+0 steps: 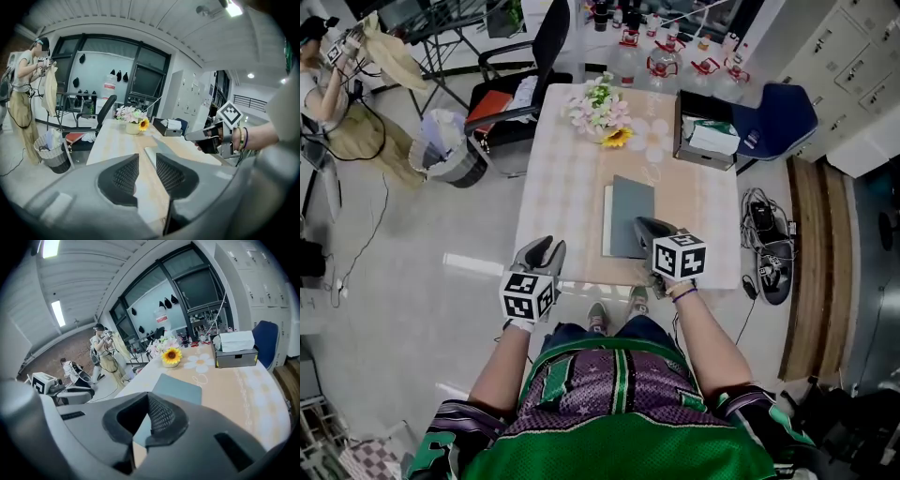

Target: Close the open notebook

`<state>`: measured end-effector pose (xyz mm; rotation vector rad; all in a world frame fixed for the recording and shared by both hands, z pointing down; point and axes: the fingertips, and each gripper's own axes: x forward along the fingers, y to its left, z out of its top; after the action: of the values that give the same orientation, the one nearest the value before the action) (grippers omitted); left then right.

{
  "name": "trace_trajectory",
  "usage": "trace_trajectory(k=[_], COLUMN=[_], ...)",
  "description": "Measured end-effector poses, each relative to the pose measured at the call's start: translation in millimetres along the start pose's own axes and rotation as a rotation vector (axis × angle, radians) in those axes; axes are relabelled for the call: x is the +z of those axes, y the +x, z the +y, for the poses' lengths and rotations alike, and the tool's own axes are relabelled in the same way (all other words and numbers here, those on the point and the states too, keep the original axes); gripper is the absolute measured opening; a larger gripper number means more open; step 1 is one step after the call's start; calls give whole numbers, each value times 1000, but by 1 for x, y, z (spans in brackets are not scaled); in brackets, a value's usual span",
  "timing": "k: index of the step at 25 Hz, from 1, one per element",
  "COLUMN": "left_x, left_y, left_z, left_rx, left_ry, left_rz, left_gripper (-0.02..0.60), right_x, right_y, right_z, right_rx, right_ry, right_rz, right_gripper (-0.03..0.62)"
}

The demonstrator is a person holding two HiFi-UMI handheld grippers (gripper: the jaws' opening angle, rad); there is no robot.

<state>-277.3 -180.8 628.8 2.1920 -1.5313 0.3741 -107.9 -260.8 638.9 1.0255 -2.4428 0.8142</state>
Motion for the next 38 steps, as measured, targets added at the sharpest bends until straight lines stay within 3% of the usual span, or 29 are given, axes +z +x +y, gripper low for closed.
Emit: trace_trajectory(k=[7, 17, 28, 38], left_x=[4, 22, 52, 90], left_y=[-2, 10, 22, 11], left_z=[-6, -16, -33, -61], left_rx=[-13, -62, -109, -93], left_ry=[-6, 12, 29, 34], left_rz=[-2, -28, -70, -149], left_gripper=[121, 117, 110, 107], right_x=[-6, -5, 18, 56], right_y=[-7, -50, -105, -163], right_z=[1, -19, -41, -56], right_rx=[-10, -115, -211, -255], right_ry=[18, 18, 7, -60], right_rz=[-12, -74, -163, -270], right_gripper=[-3, -2, -2, -2])
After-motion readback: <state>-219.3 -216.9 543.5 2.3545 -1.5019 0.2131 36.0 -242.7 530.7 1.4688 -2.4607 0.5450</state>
